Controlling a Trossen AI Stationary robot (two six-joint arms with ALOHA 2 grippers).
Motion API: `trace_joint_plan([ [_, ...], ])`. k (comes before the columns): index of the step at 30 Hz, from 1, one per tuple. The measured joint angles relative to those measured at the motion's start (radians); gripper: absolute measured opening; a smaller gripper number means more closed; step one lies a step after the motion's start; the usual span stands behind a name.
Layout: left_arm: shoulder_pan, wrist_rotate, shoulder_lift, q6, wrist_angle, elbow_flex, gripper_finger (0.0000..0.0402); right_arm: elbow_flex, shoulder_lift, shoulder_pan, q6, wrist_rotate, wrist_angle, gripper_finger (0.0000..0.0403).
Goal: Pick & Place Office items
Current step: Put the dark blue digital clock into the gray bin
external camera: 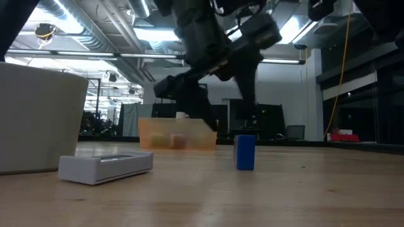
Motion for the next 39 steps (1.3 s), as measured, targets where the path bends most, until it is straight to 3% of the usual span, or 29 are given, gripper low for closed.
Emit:
trace_joint_plan([
  [8, 0.019, -0.023, 0.039, -0.019, 0.024, -0.001, 0.0251, 0.0, 0.0, 0.0, 0.005, 0.0, -0.01, 0.0261],
  [28, -0.001, 0.063, 0.112, 0.037, 0.033, 0.002, 0.0246, 0.0, 0.0, -0.04, -0.001, 0.008, -0.017, 0.0261],
  [32, -0.001, 0.063, 0.114, 0.088, 0.026, 0.001, 0.0206, 0.0, 0.0, -0.05, 0.01, 0.008, -0.017, 0.0261],
  [39, -0.001, 0.062, 0.112, 0.146, 0.018, -0.002, 0.0067, 0.0, 0.0, -0.064, 0.016, 0.005, -0.017, 0.0261],
])
